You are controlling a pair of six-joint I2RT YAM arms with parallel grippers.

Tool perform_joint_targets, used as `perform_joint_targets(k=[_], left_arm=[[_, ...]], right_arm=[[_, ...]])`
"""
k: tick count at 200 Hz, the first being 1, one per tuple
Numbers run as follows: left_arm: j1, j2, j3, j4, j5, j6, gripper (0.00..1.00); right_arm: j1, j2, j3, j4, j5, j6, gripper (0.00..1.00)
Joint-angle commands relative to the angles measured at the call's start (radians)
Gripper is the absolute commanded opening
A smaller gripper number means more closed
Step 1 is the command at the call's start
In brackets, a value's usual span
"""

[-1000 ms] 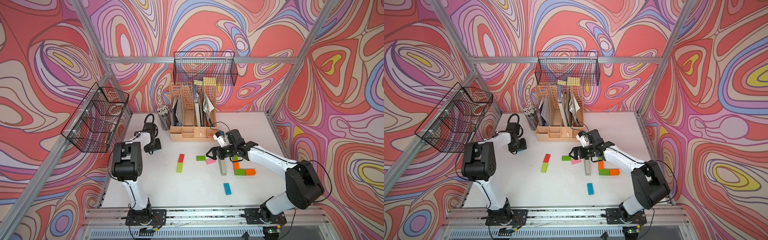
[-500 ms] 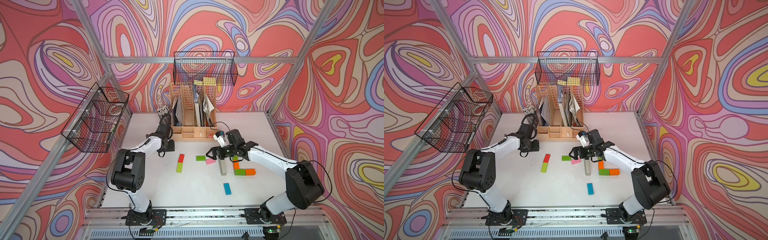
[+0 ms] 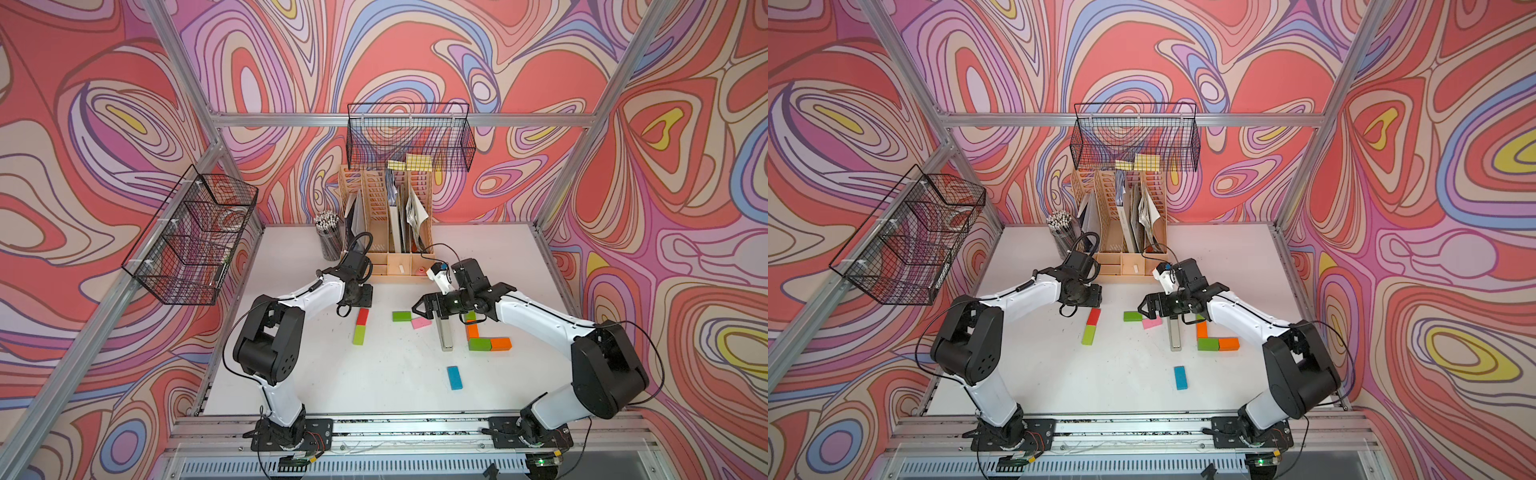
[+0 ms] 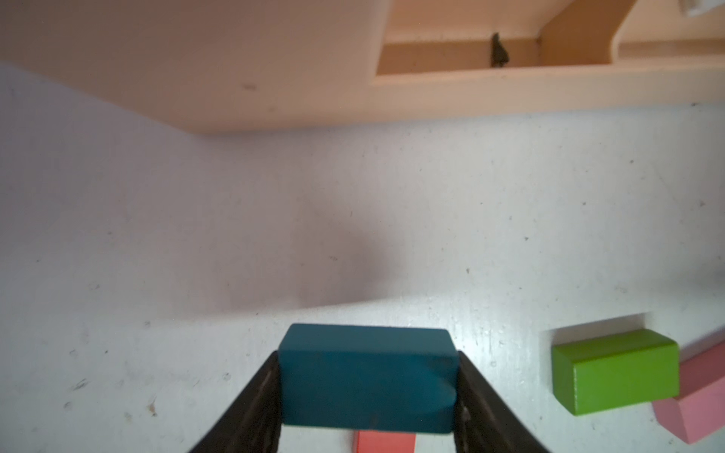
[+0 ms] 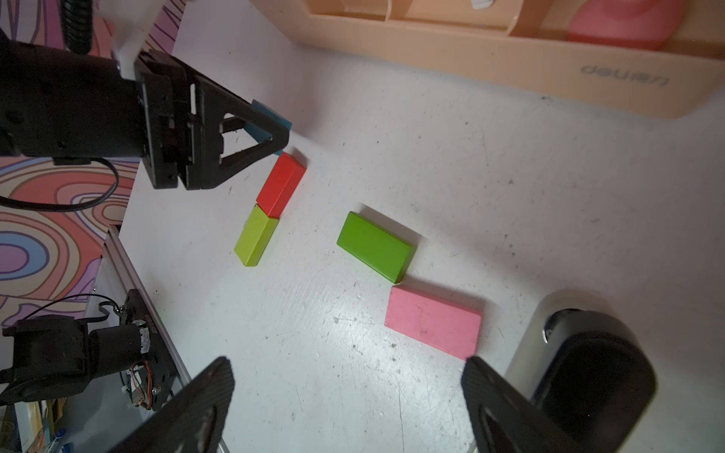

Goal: Assemble the letter c with building blocks
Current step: Pick up the building block from the center of the board.

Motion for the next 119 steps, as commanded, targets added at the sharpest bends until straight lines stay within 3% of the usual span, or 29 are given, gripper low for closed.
perform_joint_targets(k=[1, 119], left_arm=[[-0.02, 0.045, 0.042, 0.009, -0.012, 0.009, 0.56], [-0.058, 0.107, 0.086, -0.014, -0.031, 0.051, 0.57]], right_arm=[[0.004, -0.024, 0.002, 0.006, 0.001, 0.003, 0.95], [0.004, -0.025, 0.002, 0.005, 0.001, 0.0, 0.95]])
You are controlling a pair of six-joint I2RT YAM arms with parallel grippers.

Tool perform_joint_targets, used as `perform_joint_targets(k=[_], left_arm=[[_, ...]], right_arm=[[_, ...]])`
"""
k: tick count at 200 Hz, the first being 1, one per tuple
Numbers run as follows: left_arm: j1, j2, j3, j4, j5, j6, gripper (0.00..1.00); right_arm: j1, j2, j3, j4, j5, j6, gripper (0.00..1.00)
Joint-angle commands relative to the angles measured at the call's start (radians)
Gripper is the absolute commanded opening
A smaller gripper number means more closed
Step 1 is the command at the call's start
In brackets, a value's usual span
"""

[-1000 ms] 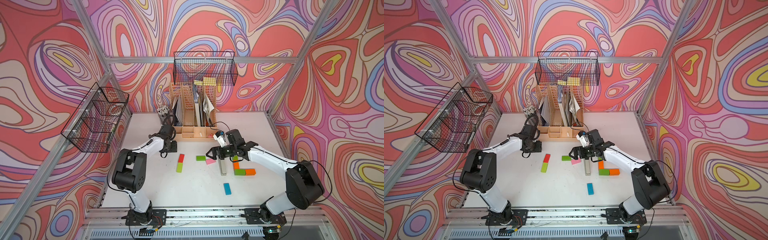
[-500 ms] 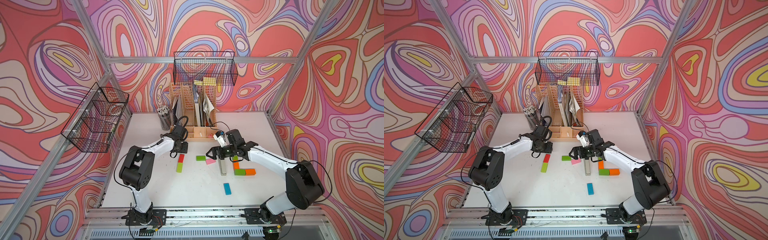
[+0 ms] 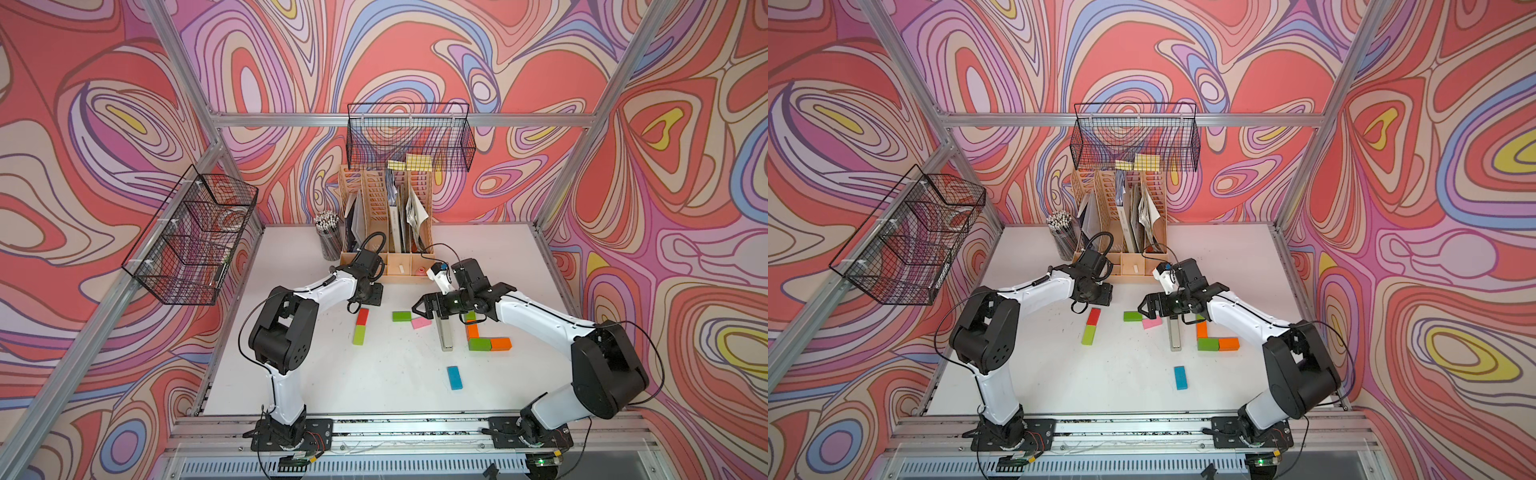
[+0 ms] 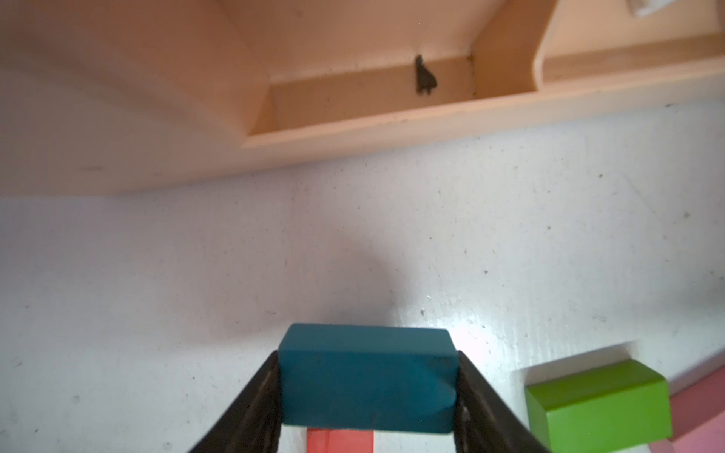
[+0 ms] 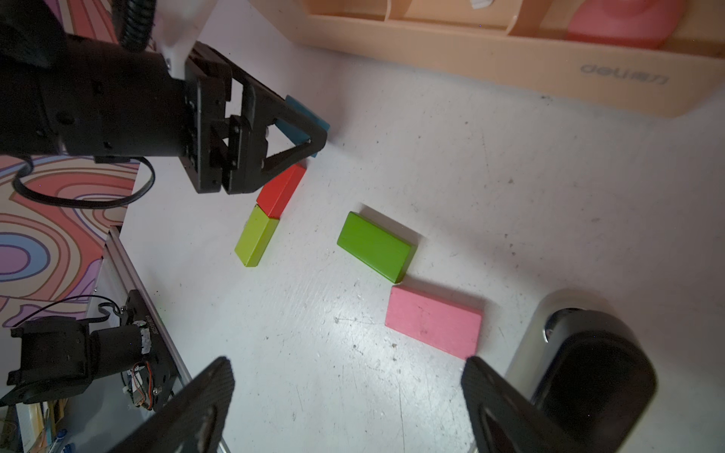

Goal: Assemble the letter c with building blocks
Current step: Pick up the building block from the center of the board, then assemble the building block at the center of the board.

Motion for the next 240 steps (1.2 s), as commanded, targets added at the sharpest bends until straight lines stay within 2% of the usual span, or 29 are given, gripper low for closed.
perform_joint_targets(k=[1, 240], left_arm=[[-0.007, 0.017, 0.007, -0.022, -0.02, 0.019, 0.57], [-0.031, 0.014, -0.051, -0.03, -0.029, 0.008, 0.57]], right_arm=[[0.004, -0.024, 0.002, 0.005, 0.001, -0.003, 0.95], [0.004, -0.014, 0.004, 0.007, -0.007, 0.007, 0.95]])
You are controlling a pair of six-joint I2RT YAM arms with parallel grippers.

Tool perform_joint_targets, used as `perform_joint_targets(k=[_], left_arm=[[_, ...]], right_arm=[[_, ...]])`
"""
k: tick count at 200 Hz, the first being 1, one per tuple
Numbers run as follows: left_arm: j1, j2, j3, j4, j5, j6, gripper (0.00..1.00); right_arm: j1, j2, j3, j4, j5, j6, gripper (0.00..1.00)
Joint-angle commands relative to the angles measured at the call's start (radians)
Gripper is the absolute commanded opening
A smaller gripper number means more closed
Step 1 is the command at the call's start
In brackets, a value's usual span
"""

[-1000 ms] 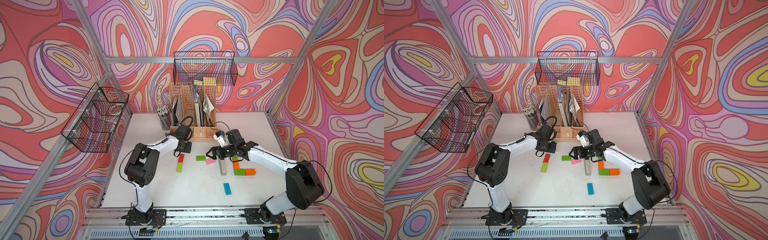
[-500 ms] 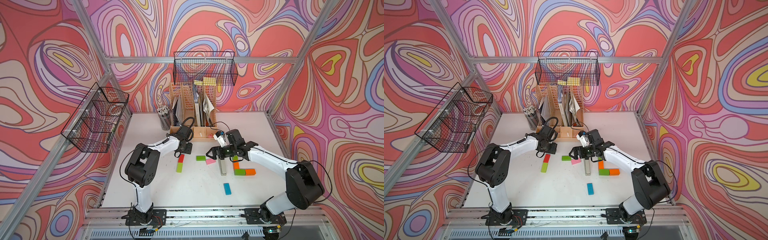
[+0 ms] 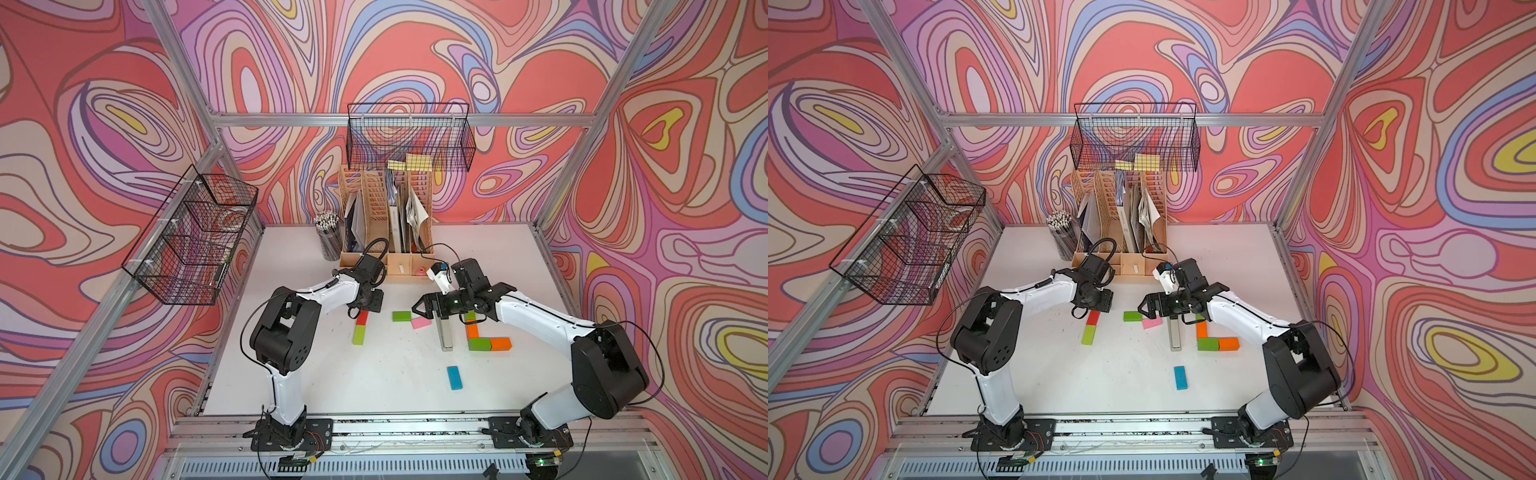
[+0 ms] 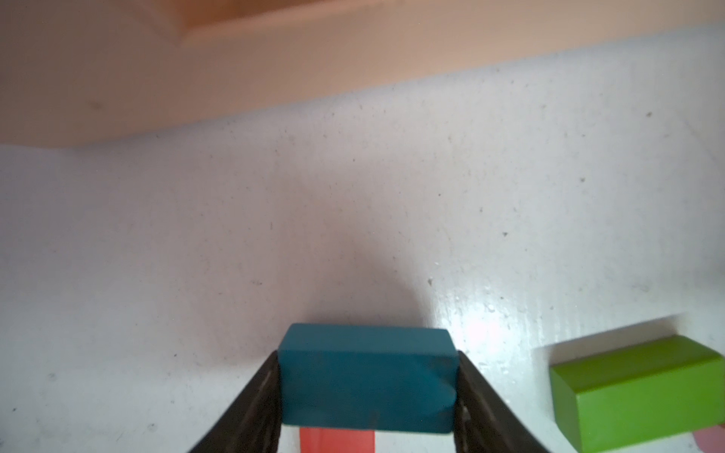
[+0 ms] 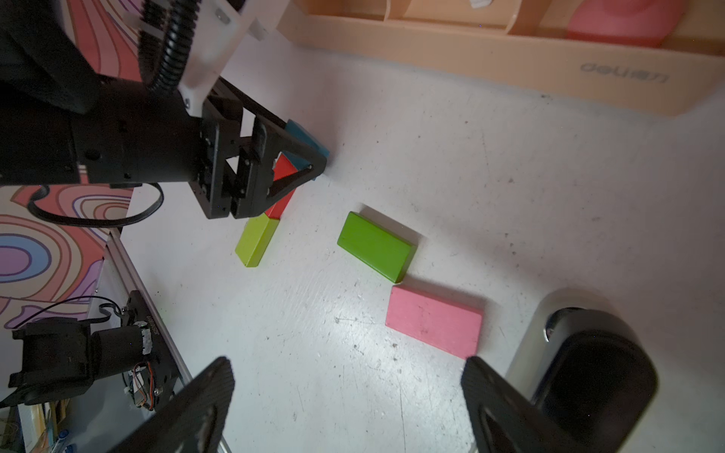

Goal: Assemble the letter c with building blocks
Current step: Assemble the building block at the center of the board.

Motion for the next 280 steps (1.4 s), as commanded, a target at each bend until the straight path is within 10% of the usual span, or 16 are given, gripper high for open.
perform_joint_targets(k=[1, 280], left_arm=[[-0.009, 0.014, -0.014, -0.012, -0.011, 0.001, 0.57], [-0.019, -0.01, 0.004, -0.01, -0.027, -0.018, 0.75]], right_arm=[[0.004, -0.014, 0.004, 0.007, -0.007, 0.002, 0.95], [0.004, -0.023, -0.004, 0.014, 0.004, 0.002, 0.95]])
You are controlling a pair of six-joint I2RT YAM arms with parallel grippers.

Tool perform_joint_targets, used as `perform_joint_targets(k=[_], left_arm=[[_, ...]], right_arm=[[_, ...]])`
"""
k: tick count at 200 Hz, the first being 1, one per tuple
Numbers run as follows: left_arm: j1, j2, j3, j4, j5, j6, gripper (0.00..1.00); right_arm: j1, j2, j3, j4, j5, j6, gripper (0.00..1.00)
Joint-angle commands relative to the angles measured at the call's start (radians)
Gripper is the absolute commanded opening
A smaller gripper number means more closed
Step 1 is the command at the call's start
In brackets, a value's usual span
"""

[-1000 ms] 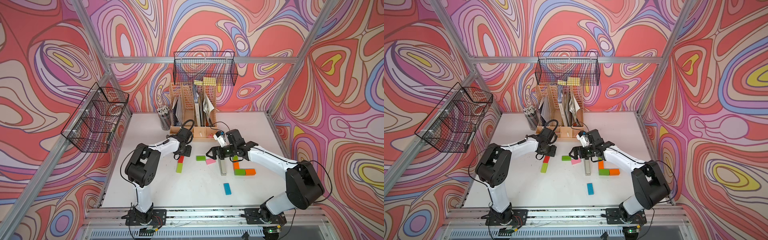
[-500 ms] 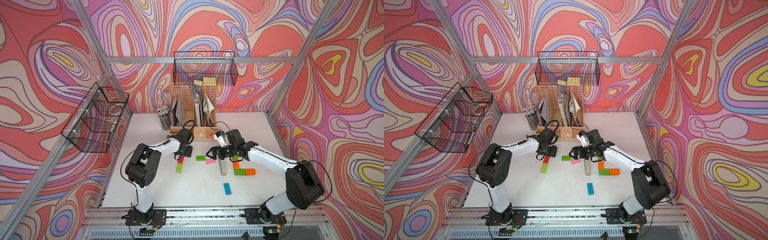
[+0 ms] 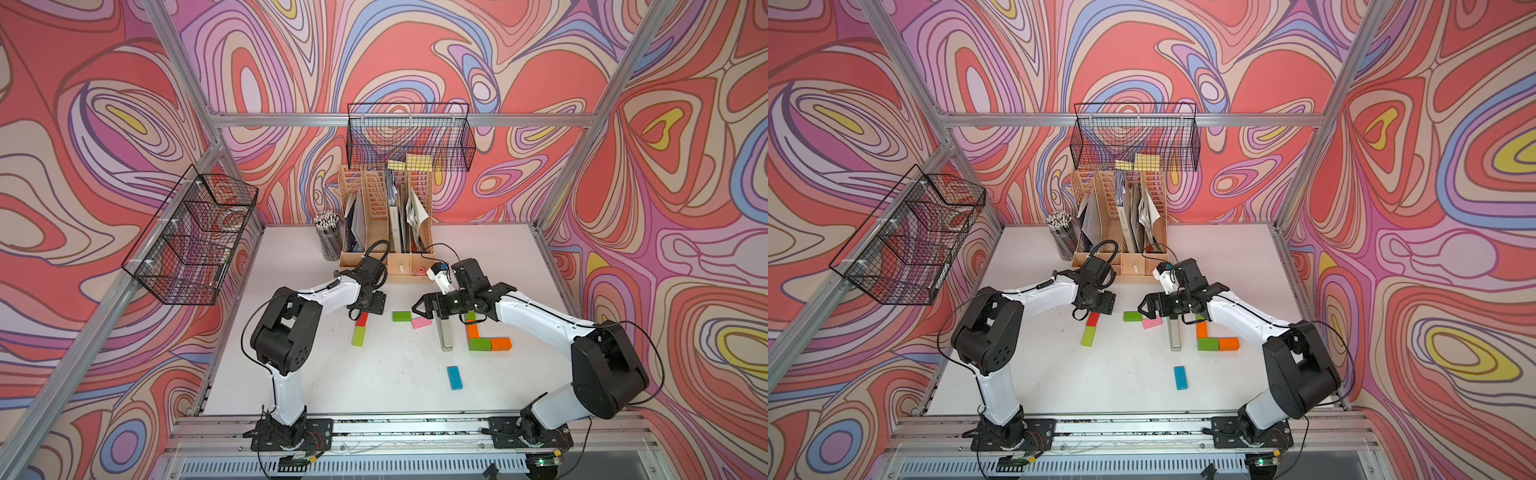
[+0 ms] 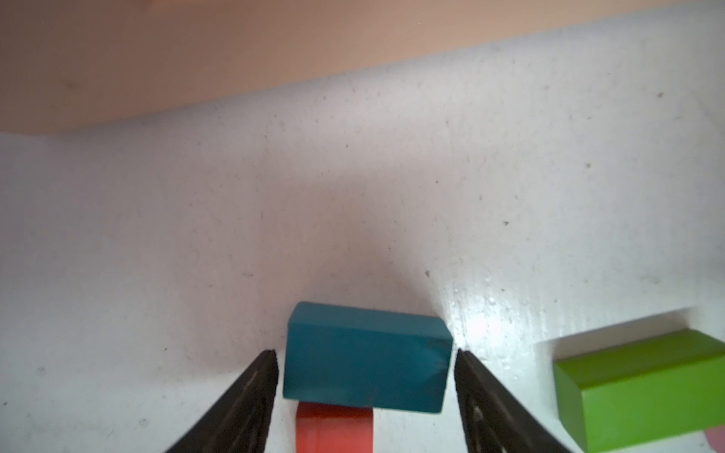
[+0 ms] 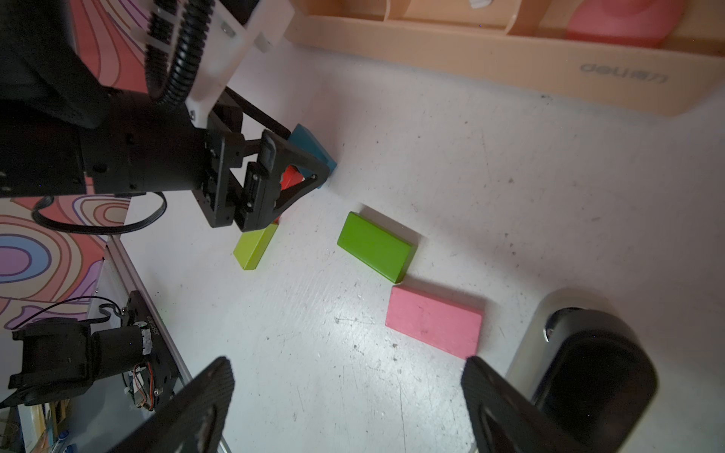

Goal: Assemble the letter c with building blocks
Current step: Assemble the building block at the center of the board, then pick up the building block from the center of the board.

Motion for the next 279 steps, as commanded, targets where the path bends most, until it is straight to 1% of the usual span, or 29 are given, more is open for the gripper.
perform_joint_targets(k=[1, 28, 44, 67, 96, 110, 118, 142, 154, 168, 185, 208, 245, 279], left_arm=[[-0.006, -0.01, 0.014, -0.01, -0.016, -0.012, 0.75], [-0.007, -0.075, 0.01, 0.004, -0.025, -0.025, 0.75], [-0.006, -0.134, -0.02, 0.031, -0.002, -0.035, 0.75], [-0.015, -0.194, -0.054, 0.038, 0.045, -0.057, 0.74], [-0.06, -0.23, -0.09, 0.053, 0.093, -0.116, 0.75], [-0.097, -0.22, -0.094, 0.064, 0.123, -0.158, 0.76], [-0.125, -0.211, -0.09, 0.062, 0.119, -0.184, 0.77], [-0.218, -0.168, -0.068, 0.041, 0.068, -0.259, 0.8], [-0.255, -0.138, -0.049, 0.023, 0.037, -0.286, 0.81], [-0.278, -0.105, -0.031, -0.002, -0.006, -0.319, 0.82], [-0.284, -0.086, -0.043, 0.021, -0.015, -0.356, 0.83], [-0.285, -0.074, -0.048, 0.029, -0.056, -0.397, 0.84], [-0.287, -0.05, -0.035, 0.052, -0.074, -0.438, 0.84], [-0.288, -0.006, 0.004, 0.046, -0.09, -0.452, 0.85]], right_arm=[[0.004, -0.023, -0.004, 0.013, 0.004, 0.002, 0.95], [0.004, -0.027, 0.0, 0.005, 0.014, -0.005, 0.95], [0.004, -0.031, 0.003, -0.006, 0.024, -0.021, 0.9], [0.004, -0.054, 0.011, -0.037, 0.093, -0.016, 0.85], [0.004, -0.075, 0.033, -0.104, 0.167, 0.026, 0.84], [0.004, -0.088, 0.023, -0.109, 0.184, 0.044, 0.85], [0.004, -0.093, 0.016, -0.111, 0.194, 0.053, 0.84], [0.004, -0.108, -0.01, -0.098, 0.224, 0.078, 0.85], [0.004, -0.11, -0.021, -0.088, 0.23, 0.083, 0.88], [0.004, -0.109, -0.024, -0.087, 0.235, 0.082, 0.91], [0.004, -0.114, -0.027, -0.084, 0.233, 0.082, 0.94], [0.004, -0.122, -0.035, -0.076, 0.231, 0.081, 0.96], [0.004, -0.126, -0.046, -0.056, 0.212, 0.084, 0.97], [0.004, -0.147, -0.064, -0.048, 0.228, 0.078, 0.98]])
